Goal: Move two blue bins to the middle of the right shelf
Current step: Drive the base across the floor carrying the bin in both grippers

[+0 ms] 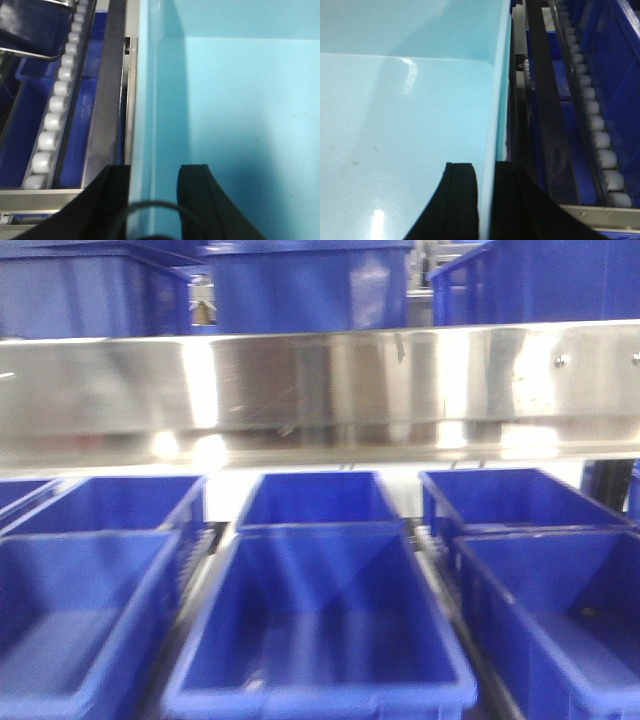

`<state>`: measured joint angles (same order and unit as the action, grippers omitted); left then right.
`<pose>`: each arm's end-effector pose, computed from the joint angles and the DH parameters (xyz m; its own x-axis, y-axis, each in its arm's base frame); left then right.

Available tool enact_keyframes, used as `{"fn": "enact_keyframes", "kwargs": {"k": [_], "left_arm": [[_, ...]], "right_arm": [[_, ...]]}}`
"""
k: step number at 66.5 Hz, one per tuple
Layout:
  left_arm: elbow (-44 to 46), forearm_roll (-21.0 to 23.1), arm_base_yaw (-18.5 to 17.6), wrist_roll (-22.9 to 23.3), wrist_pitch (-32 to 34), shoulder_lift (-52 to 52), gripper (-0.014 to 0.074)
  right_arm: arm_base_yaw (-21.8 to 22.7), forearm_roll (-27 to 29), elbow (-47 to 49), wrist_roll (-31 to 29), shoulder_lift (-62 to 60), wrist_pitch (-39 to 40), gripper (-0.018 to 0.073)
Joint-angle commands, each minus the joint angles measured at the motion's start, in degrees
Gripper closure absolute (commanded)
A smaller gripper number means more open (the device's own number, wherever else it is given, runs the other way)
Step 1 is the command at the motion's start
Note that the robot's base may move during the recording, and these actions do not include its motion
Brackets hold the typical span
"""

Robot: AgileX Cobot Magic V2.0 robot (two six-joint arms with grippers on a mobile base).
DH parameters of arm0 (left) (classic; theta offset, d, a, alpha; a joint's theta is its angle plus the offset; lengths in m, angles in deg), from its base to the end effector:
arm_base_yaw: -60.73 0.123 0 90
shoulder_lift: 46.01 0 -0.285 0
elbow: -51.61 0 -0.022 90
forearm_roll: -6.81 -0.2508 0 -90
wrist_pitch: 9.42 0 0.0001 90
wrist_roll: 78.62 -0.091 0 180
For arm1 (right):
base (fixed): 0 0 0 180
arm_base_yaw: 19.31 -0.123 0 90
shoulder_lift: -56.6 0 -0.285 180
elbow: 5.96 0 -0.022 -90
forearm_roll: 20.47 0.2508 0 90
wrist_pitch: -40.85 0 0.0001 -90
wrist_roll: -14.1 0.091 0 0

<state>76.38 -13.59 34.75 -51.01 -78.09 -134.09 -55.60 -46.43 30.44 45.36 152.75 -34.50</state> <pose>0.2555 -0.0916 0.4840 -0.6168 -0.0577 -0.7850 -0.0181 0.9981 -0.0591 0.2612 0.1440 0.4949 -0.6248 0.0026 -0.7808 -0.0353 0.9989 0.0316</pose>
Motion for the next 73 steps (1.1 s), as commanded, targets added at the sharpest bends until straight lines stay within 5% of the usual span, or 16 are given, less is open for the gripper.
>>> {"fn": "enact_keyframes", "kwargs": {"k": [1,73], "left_arm": [[0.91,3.15,-1.07,-1.54,5.04,1.32,0.0707],[0.91,3.15,-1.07,-1.54,5.04,1.32,0.0707]], "right_arm": [[-0.40,-0.50,0.96,-0.72,-0.62,5.39,0.0721],[-0.40,-0.50,0.96,-0.72,-0.62,5.39,0.0721]]}}
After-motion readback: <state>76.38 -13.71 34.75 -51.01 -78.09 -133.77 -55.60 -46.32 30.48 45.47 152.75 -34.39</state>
